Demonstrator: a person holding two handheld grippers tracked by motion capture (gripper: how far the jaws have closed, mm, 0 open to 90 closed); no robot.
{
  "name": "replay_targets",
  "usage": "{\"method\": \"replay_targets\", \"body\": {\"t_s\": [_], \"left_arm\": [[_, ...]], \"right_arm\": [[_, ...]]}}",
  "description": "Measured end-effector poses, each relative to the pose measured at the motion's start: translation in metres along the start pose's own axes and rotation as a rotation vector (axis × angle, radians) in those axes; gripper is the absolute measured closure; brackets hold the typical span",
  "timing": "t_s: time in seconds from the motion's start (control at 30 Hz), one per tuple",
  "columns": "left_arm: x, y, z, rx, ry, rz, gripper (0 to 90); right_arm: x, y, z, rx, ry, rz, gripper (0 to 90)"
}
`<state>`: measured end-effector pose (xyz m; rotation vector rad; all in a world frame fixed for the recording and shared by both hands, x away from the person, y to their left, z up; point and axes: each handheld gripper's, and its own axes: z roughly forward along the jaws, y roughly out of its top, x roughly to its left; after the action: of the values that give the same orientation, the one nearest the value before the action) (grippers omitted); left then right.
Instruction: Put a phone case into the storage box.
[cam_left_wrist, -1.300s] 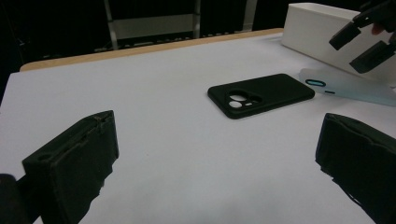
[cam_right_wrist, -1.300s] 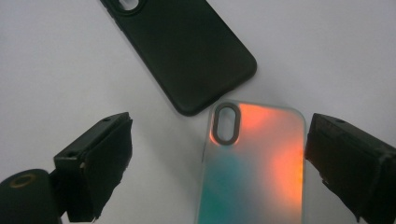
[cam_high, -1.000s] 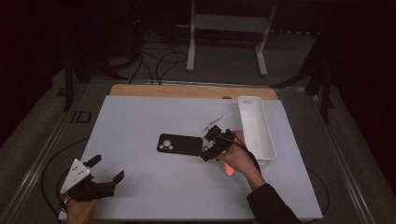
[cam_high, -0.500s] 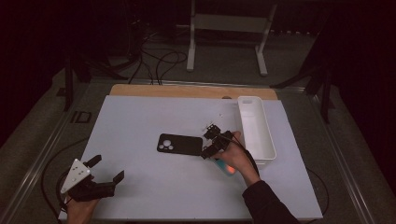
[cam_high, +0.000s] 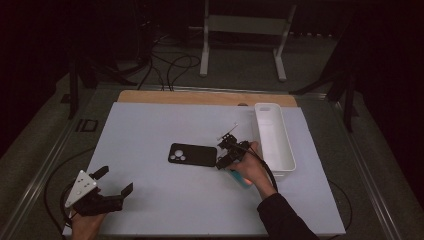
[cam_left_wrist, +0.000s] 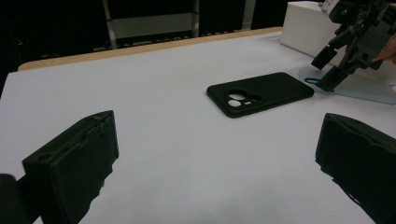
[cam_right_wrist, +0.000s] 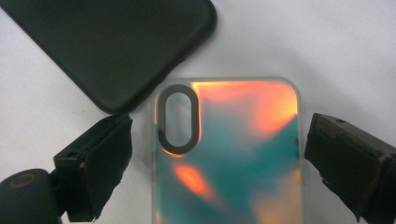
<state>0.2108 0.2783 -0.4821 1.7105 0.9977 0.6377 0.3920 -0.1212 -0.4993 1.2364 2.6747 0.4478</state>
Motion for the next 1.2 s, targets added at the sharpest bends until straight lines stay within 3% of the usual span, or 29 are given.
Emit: {"method": "replay_targets", "body": {"t_s": [0.13,0.23,0.33,0.4,0.7,0.93,1.2], "left_arm": [[0.000,0.000,0.000,0.000,0.000,0.000,0.0],[0.000,0.000,0.000,0.001,0.002,-0.001,0.0],[0.000,0.000,0.001,0.002,0.002,-0.002,0.0],[0.000,0.000,0.001,0.004,0.003,0.001,0.0],[0.000,0.000,0.001,0.004,0.004,0.001,0.0],[-0.002,0.000,0.002,0.011,0.006,0.001,0.0],[-0.010,0.003,0.007,0.012,-0.018,-0.003,0.0]], "right_arm": [[-0.002,-0.001,0.002,0.018,-0.017,0.012,7.5],[-0.001,-0.003,0.006,0.054,0.002,0.023,7.9],[-0.002,-0.004,0.006,0.056,0.009,0.049,8.9],[-0.003,-0.004,0.003,0.057,0.008,0.056,14.6],[0.003,-0.007,-0.003,0.062,-0.028,0.049,16.5],[0.007,-0.013,-0.022,-0.008,-0.004,0.052,16.8],[0.017,-0.019,-0.043,-0.156,0.023,0.033,17.1]]}}
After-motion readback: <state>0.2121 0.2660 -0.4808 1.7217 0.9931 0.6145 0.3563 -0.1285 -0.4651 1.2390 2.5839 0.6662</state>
